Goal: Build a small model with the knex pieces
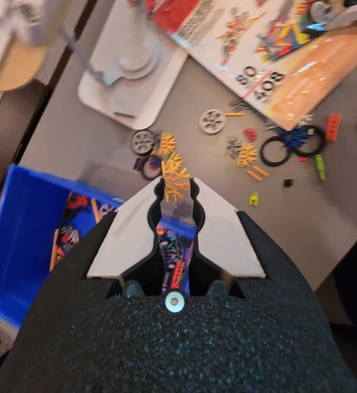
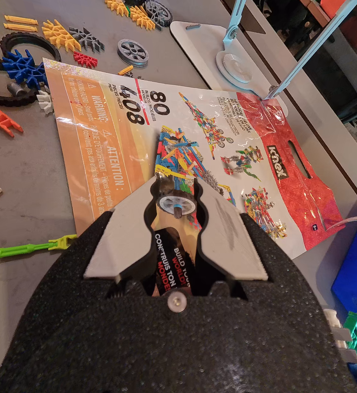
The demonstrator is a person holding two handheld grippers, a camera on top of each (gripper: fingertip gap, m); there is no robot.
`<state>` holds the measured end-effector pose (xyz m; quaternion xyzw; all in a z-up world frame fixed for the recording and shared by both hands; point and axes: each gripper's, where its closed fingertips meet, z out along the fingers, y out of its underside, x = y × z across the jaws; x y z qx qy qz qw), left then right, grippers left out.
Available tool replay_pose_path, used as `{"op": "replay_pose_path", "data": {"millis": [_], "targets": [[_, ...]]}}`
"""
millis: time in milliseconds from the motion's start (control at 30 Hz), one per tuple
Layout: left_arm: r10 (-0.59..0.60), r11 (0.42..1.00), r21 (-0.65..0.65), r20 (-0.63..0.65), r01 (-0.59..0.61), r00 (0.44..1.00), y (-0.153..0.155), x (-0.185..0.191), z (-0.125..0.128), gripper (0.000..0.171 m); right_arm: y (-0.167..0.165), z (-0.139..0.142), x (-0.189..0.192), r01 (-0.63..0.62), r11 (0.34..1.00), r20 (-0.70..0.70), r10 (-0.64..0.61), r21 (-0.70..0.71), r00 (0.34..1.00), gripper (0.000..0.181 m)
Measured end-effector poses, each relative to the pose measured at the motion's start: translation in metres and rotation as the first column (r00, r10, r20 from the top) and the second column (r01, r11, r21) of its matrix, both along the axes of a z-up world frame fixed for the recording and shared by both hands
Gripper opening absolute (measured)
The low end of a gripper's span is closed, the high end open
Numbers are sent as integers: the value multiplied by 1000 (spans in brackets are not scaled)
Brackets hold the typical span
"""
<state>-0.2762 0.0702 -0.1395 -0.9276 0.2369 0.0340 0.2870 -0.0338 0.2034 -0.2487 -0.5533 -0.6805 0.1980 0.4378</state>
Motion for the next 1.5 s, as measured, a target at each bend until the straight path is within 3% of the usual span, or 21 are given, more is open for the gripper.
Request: {"op": "replay_pose_path", "data": {"millis": [200, 467, 700, 1167, 1333, 1433, 1500], "targets": [[-72, 994, -79, 50, 76, 996, -10, 67, -51, 22, 0, 0, 1, 0, 1000, 1, 0, 4, 1000, 30], [-100, 975, -197, 40, 106, 994, -23, 91, -105, 23, 0, 0, 1, 1, 1000, 4, -1, 10, 1000, 30], [-77, 971, -225, 45, 85, 996, -35, 97, -121, 23, 0, -1, 1, 3, 1000, 6, -3, 14, 1000, 30], [-5, 983, -185, 51, 15, 999, -53, 96, -125, 26, -1, 2, 1, 10, 999, -9, -10, 39, 1000, 31], [1, 989, -150, 42, 5, 999, -53, 97, -125, 19, -1, 2, 1, 9, 999, -6, -9, 51, 1000, 30], [16, 994, -112, 34, -12, 999, -53, 98, -122, 2, -1, 3, 2, 9, 998, -6, -9, 60, 1000, 31], [31, 995, -95, 38, -27, 999, -54, 98, -120, 1, -2, 3, 2, 8, 998, -5, -8, 67, 1000, 31]]}}
